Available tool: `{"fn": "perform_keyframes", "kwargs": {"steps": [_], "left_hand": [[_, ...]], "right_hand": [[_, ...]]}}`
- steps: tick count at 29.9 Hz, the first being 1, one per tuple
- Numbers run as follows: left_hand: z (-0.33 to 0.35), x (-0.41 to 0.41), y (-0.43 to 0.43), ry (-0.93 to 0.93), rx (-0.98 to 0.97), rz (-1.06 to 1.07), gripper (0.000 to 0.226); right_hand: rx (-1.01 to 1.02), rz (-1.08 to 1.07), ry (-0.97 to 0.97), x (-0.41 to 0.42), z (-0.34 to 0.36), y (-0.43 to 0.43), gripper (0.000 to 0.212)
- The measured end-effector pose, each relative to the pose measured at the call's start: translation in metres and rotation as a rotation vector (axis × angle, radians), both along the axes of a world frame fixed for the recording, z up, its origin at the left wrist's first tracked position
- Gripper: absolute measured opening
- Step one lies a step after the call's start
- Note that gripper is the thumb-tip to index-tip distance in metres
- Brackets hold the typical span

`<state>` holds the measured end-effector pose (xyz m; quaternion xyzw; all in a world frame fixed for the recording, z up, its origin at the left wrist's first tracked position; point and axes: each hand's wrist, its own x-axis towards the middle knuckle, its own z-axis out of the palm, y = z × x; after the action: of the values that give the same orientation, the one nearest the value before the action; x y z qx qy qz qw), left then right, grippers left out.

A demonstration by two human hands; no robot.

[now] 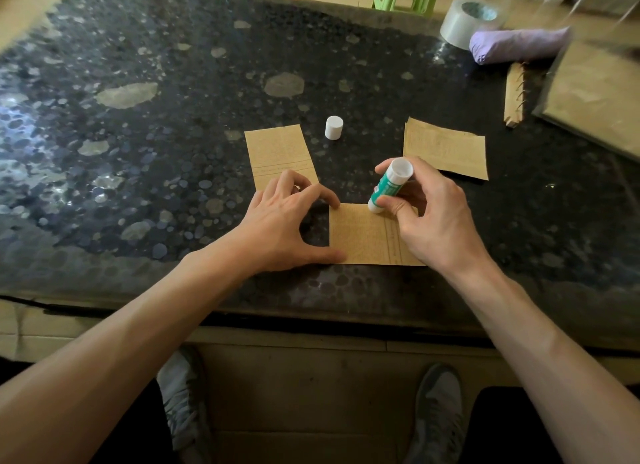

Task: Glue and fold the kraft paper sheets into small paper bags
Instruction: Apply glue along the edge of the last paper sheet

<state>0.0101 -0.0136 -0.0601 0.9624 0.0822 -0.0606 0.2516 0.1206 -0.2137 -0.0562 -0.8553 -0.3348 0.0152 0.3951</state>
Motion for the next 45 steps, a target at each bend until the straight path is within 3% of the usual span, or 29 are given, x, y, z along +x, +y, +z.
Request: {"fn": "perform_keyframes", "kwargs": {"steps": [31, 36, 40, 45], "left_hand": [[0.0, -0.001, -0.001, 0.005, -0.025, 0.009, 0.076], [0.0, -0.001, 0.0, 0.0, -0.03, 0.008, 0.076], [-0.001, -0.001, -0.001, -0.008, -0.023, 0.007, 0.076], [-0.001, -0.001, 0.0, -0.013, -0.015, 0.009, 0.075]], "right_hand": [[-0.031, -0.19, -0.001, 0.011, 0.002, -0.034, 0.035], [0.139, -0.263, 0.038, 0.015, 0.007, -0.039, 0.036], [0.242, -0.151, 0.076, 0.01, 0.014, -0.031, 0.041], [0.139, -0.003, 0.116, -0.007, 0.005, -0.013, 0.042]]}}
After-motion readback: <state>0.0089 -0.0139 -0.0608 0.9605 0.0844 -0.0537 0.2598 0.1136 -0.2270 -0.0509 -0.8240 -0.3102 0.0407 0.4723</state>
